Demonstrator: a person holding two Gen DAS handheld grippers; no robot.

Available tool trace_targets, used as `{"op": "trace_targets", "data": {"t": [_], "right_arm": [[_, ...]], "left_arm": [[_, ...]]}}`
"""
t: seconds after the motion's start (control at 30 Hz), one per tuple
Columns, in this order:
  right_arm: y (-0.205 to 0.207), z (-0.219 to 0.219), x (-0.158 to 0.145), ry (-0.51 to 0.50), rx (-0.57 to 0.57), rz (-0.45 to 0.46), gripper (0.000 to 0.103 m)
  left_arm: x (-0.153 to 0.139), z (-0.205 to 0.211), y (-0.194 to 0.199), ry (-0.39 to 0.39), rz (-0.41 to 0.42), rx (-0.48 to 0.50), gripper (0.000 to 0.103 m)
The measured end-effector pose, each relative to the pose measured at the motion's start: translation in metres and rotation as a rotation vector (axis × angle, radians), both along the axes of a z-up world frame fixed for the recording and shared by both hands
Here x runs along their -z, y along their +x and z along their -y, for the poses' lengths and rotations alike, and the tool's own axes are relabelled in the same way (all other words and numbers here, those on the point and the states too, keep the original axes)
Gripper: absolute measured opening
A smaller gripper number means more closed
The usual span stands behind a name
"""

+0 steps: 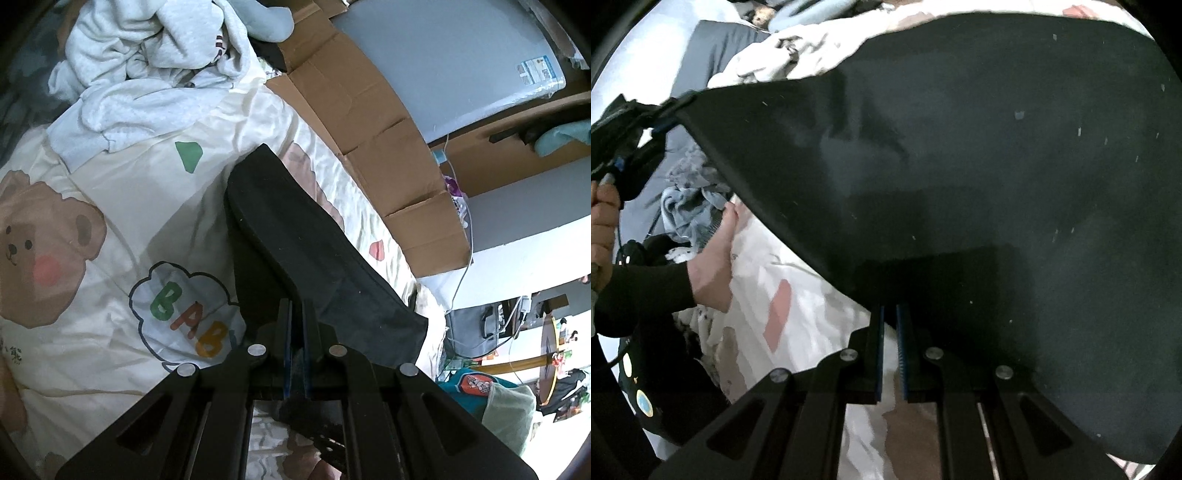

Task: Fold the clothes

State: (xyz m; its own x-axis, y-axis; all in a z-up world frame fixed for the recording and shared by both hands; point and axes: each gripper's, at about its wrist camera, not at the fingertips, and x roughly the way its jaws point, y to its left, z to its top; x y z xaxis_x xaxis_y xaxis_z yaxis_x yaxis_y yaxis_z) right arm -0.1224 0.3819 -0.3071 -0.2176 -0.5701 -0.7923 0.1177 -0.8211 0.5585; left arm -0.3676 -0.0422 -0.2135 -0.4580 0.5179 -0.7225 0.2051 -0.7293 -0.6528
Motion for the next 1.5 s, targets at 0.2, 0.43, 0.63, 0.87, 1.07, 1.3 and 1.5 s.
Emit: {"op": "trace_targets", "data": {"t": [0.2,0.43,0.63,0.87,1.07,1.3,1.5], "right_arm": [[-0.005,0.01,-0.037,-0.015,-0.053,-0.111,0.008],[-0.025,0.022,-0.079,-0.058,-0.059,-0.24,0.022],[-0.046,0.033,-0.104,-0.071,-0.075,-0.312,0.027],[-0.07,0.049,-0.117,-0.093,-0.079,-0.35,0.029],[-0.085,0.056,-0.128,-0.109,-0.041,-0.371,0.046],[-0.107,0.066,-0.126,-0.062,0.001,-0.343,0.047],[-0.12,0.08,-0.126,-0.022,-0.008,-0.339,0.045]], "left_arm": [[-0.011,-0.012,-0.007,-0.044,0.03,0.008,0.003],[-0.019,-0.025,-0.017,-0.11,0.082,0.005,0.003],[-0.017,-0.038,-0.024,-0.158,0.144,-0.029,0.003],[-0.018,-0.06,-0.032,-0.198,0.184,-0.031,0.003],[-0.021,-0.076,-0.041,-0.205,0.197,-0.015,0.003],[-0.023,-0.082,-0.049,-0.213,0.204,-0.027,0.003],[-0.025,-0.08,-0.052,-0.179,0.197,-0.038,0.003]]}}
